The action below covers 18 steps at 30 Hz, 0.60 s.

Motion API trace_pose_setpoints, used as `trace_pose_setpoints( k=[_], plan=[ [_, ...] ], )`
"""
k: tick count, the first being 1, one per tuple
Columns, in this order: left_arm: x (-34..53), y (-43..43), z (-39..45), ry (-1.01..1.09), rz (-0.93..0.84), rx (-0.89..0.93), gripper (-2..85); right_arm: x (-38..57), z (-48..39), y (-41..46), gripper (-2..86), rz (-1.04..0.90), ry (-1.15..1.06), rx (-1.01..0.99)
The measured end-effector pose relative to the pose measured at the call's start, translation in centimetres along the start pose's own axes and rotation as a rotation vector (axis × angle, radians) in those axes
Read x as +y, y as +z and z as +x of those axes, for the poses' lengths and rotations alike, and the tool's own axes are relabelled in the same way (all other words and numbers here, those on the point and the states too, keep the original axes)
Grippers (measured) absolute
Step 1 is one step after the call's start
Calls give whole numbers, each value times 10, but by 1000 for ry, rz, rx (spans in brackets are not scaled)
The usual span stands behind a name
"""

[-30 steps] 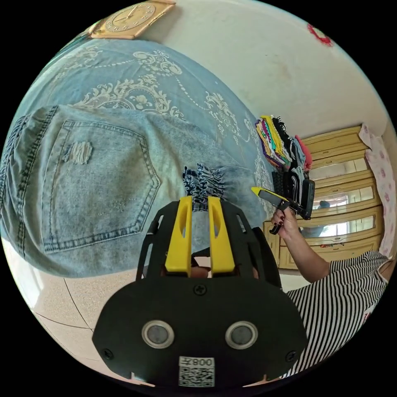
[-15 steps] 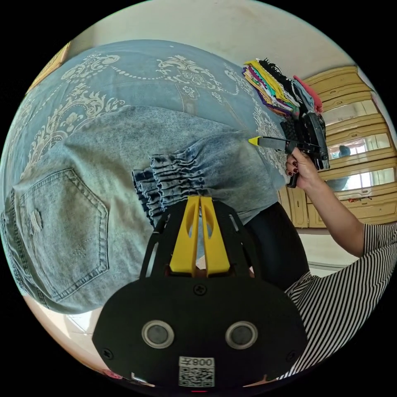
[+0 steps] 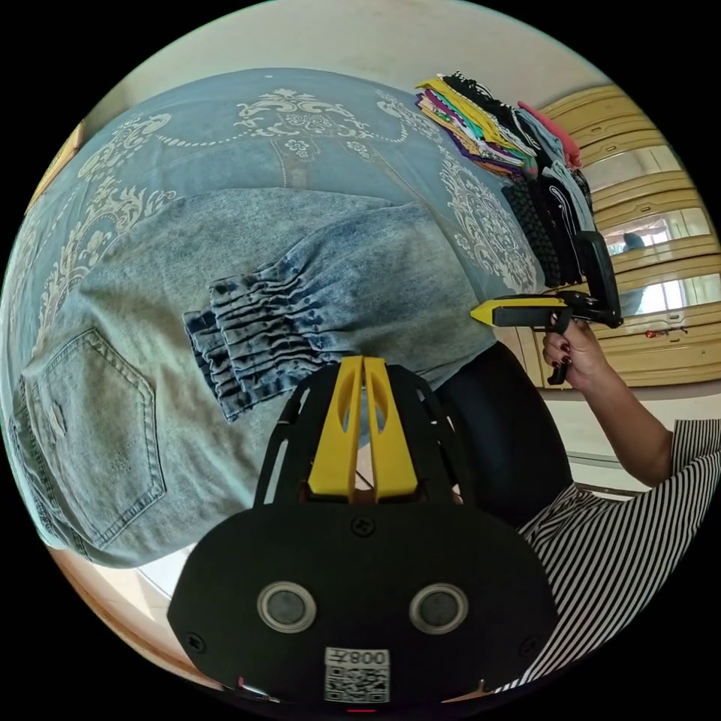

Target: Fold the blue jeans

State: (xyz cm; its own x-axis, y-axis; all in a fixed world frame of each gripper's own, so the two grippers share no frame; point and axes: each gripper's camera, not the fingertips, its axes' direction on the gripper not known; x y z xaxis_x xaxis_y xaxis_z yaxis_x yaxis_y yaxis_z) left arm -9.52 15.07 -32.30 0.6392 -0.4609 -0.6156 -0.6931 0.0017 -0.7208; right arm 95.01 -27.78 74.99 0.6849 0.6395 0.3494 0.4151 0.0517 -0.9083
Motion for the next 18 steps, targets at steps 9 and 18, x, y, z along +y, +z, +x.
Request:
trace_pose_setpoints(
  k=[9, 18],
  plan=[
    [18, 61, 56, 65, 5, 46, 1, 43, 62, -27, 65, 143, 194, -152],
    [20, 130, 108, 101, -16, 39, 4, 48, 105, -26, 76, 152, 264, -296]
  ],
)
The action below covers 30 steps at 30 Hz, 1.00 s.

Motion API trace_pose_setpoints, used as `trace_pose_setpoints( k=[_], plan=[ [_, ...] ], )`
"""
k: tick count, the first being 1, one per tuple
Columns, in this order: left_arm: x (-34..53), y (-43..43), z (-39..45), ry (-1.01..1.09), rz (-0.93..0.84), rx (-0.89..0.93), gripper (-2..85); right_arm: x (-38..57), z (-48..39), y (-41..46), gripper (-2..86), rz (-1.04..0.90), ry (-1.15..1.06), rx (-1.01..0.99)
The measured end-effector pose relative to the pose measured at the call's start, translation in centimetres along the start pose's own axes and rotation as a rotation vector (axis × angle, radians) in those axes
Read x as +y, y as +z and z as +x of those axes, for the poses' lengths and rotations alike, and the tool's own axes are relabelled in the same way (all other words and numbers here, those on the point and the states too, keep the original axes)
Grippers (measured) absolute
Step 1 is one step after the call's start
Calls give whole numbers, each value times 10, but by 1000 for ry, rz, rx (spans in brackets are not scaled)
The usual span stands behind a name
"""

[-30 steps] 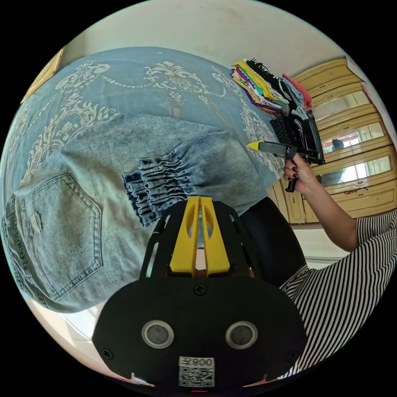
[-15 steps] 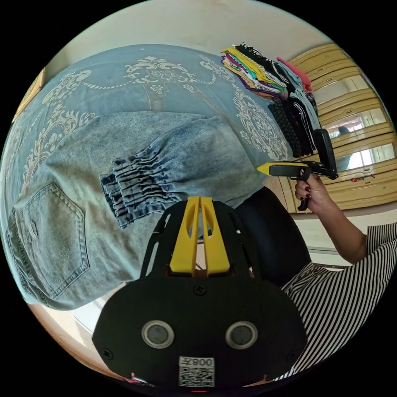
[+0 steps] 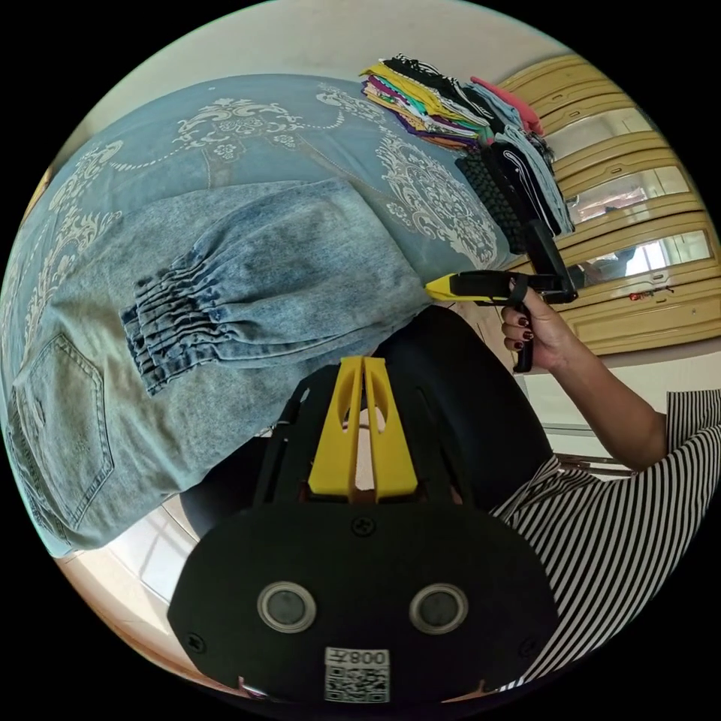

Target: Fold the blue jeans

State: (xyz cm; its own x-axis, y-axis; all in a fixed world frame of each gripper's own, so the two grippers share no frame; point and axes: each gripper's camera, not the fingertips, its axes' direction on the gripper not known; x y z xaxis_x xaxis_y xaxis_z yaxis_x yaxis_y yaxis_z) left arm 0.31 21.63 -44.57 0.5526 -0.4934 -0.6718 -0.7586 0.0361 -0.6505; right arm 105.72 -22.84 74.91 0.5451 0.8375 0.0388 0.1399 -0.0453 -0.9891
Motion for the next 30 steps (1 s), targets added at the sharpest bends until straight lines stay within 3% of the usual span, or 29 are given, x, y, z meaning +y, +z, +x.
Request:
trace_pose_setpoints(
  k=[17, 30],
  plan=[
    [-61, 115, 127, 246, 58, -62, 122, -22, 34, -21, 41, -29, 38, -274],
    [-78, 173, 195, 336, 28, -358, 79, -40, 10, -27, 31, -60, 2, -182]
  ],
)
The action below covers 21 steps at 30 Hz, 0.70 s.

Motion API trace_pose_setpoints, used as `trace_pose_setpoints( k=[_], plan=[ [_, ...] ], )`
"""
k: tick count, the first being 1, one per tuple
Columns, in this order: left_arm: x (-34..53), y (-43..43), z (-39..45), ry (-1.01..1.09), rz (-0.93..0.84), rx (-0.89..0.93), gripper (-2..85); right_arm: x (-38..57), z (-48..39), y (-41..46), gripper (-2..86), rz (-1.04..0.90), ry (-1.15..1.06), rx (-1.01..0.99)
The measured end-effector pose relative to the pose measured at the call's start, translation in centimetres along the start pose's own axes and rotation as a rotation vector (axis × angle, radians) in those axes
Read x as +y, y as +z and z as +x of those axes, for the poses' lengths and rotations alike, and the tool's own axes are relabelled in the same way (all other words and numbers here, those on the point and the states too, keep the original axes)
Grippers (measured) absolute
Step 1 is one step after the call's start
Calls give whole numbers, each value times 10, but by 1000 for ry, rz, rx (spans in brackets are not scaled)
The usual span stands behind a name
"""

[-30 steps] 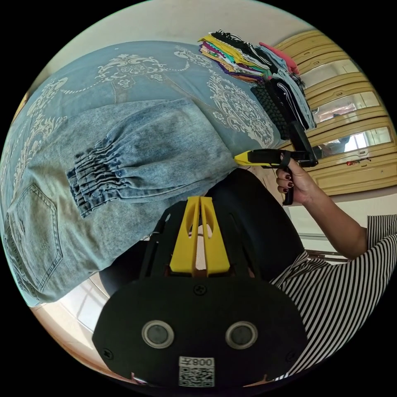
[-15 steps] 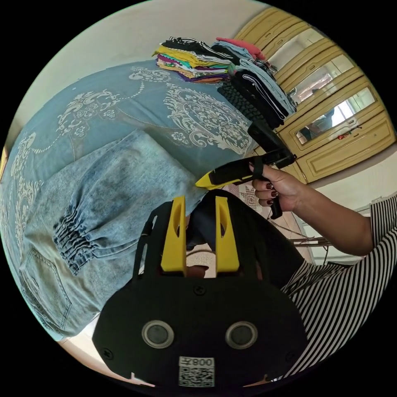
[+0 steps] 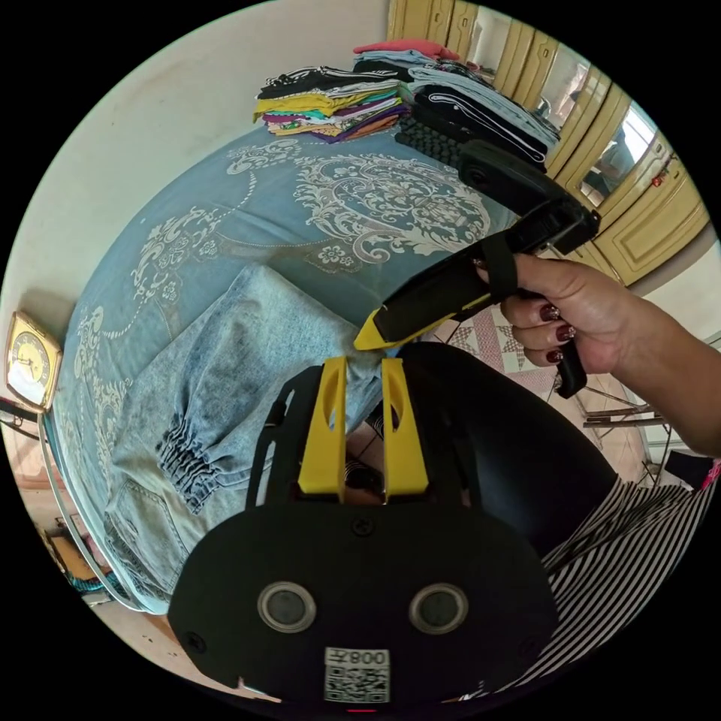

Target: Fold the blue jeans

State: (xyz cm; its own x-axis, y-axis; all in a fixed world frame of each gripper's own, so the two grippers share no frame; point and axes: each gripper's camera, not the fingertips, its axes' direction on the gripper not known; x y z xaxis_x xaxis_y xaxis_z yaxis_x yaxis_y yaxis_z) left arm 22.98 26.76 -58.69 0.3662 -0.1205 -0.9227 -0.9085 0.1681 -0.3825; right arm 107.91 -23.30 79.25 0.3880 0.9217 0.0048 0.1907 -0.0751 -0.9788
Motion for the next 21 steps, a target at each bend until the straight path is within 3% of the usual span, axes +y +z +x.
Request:
trace_pose_setpoints(
  k=[6, 12, 21],
  plan=[
    [-9, -2, -4, -22, 17, 69, 51, -9, 1, -1, 29, -21, 6, -66],
    [-10, -17, -18, -73, 60, 153, 35, -28, 13, -30, 74, 150, 30, -100],
    [-16, -51, -29, -65, 94, 190, 29, -130, -15, 13, 111, 33, 15, -42]
  ],
)
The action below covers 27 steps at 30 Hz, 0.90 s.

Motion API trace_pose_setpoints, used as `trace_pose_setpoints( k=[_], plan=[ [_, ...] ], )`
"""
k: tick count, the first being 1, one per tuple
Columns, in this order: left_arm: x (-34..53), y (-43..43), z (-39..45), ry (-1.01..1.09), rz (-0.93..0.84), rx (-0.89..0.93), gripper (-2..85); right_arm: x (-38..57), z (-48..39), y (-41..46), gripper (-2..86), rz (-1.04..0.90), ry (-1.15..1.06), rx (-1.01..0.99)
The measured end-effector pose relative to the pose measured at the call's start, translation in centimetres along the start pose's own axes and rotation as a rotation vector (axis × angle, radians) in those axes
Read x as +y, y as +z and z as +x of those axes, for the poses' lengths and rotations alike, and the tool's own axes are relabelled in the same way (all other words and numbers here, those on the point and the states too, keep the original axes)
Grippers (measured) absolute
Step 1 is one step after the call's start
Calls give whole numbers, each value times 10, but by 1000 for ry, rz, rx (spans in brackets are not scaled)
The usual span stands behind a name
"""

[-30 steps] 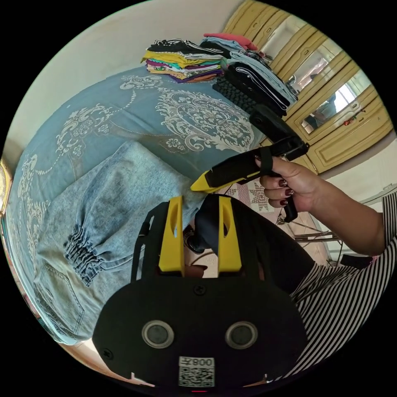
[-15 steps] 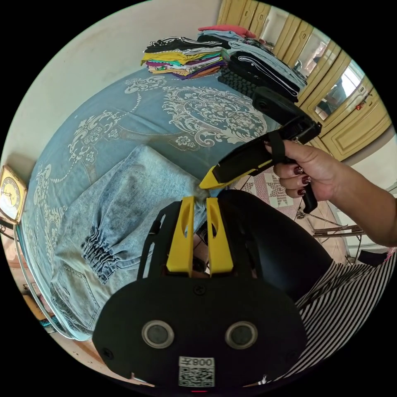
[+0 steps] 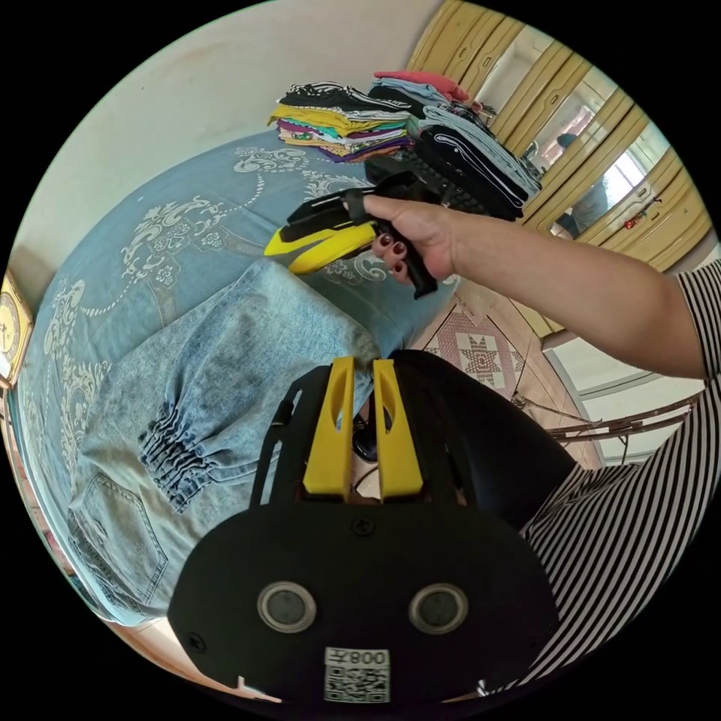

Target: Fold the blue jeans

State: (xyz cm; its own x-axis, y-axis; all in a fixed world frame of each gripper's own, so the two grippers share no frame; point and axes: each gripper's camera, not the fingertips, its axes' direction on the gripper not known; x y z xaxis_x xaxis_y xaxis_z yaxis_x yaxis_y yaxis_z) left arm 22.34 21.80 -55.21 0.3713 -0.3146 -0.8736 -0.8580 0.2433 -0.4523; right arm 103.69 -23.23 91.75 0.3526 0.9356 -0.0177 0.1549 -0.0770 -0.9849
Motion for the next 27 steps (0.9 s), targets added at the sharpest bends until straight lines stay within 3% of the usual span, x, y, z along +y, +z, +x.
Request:
trace_pose_setpoints(
  k=[11, 17, 27],
  plan=[
    [-21, -78, 1, 33, 27, 34, 25, -22, -39, 42, 26, -103, -27, 35],
    [-48, -140, 8, 67, 111, 100, 27, -15, -69, 15, 20, -33, -72, 45],
    [-44, -228, 1, 72, 127, 203, 26, 23, -76, 8, 19, 58, 45, 62]
  ],
)
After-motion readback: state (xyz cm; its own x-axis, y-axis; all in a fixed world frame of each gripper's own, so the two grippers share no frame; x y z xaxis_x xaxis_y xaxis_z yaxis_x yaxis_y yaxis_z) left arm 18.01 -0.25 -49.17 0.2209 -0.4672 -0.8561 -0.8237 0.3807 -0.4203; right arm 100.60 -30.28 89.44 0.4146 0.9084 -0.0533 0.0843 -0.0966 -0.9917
